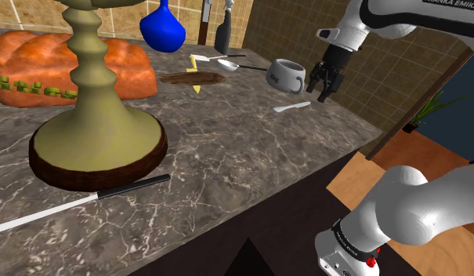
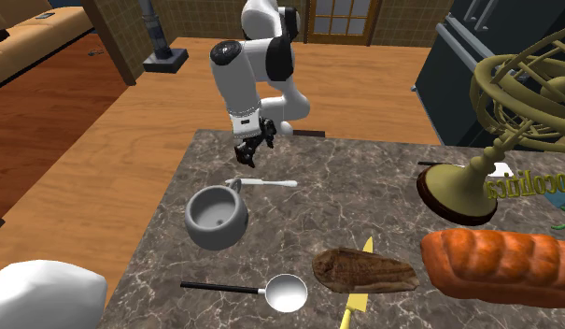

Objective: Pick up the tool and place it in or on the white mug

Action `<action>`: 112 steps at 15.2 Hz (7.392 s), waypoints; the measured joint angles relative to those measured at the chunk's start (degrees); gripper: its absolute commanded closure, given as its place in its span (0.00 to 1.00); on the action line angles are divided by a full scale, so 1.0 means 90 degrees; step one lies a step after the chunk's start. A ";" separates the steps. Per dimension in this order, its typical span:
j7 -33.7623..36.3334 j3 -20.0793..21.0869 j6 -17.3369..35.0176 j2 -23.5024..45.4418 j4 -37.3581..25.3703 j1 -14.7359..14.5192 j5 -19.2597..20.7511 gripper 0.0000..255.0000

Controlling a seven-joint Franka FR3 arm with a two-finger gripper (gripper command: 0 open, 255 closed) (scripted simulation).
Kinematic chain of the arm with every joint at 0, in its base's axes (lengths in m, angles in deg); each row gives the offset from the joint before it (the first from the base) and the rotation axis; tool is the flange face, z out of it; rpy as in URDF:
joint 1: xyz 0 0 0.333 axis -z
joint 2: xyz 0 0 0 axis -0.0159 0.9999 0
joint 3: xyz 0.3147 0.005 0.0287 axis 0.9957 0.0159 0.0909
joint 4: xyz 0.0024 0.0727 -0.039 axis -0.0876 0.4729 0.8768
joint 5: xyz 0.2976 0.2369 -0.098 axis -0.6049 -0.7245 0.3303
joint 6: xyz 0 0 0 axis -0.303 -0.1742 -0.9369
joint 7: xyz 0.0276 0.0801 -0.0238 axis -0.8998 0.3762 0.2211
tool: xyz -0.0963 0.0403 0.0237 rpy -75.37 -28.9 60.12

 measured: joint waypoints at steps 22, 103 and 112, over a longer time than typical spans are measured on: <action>-0.3260 -0.0915 0.0984 0.1122 -0.0084 -0.0872 -0.0300 1.00; -0.5066 -0.2144 -0.1681 0.4986 -0.5575 -0.0181 -0.2008 0.00; -0.5154 -0.2166 -0.2921 0.5794 -0.7482 0.0511 -0.2561 0.00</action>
